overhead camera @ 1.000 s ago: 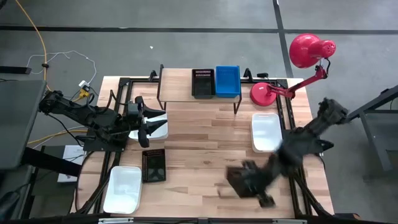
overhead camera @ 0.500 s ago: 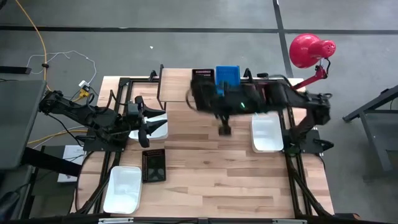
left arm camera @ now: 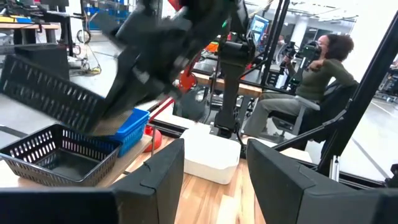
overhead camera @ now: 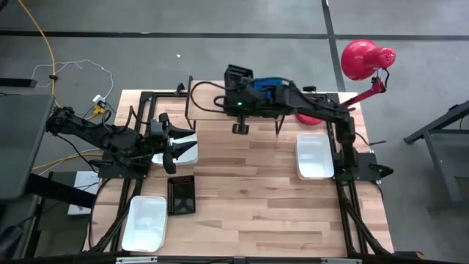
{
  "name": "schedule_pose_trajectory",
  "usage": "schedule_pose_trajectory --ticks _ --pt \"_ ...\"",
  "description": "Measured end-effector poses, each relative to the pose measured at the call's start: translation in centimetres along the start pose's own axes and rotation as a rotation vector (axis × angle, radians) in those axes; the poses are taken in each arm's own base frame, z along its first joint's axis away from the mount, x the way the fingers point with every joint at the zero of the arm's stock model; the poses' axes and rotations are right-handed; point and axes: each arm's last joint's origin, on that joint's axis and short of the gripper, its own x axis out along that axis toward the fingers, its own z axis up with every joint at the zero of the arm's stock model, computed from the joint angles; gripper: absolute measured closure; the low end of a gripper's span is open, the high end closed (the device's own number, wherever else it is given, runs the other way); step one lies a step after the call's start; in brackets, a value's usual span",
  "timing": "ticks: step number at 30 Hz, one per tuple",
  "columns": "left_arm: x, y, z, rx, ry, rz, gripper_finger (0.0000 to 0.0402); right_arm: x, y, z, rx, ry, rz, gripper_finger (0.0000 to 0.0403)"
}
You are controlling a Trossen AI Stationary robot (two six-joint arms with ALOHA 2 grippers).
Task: Stack baskets on shelf by color
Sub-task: Stack the bottom black bin on top of the black bin on top of the shelf
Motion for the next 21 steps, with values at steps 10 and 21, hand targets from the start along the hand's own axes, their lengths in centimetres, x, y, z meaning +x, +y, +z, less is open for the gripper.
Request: schedule_pose_trajectory --ticks 10,21 --pt "0.0 0.0 0.0 -0.002 0.0 0.0 0.0241 2.6 0.3 -0.5 -0.022 0.093 -0.003 0.0403" --pt "0.0 0.0 0.0 -0.001 0.0 0.0 0.0241 3.6 0.1 -0.9 0.063 0.122 0.039 0.0403"
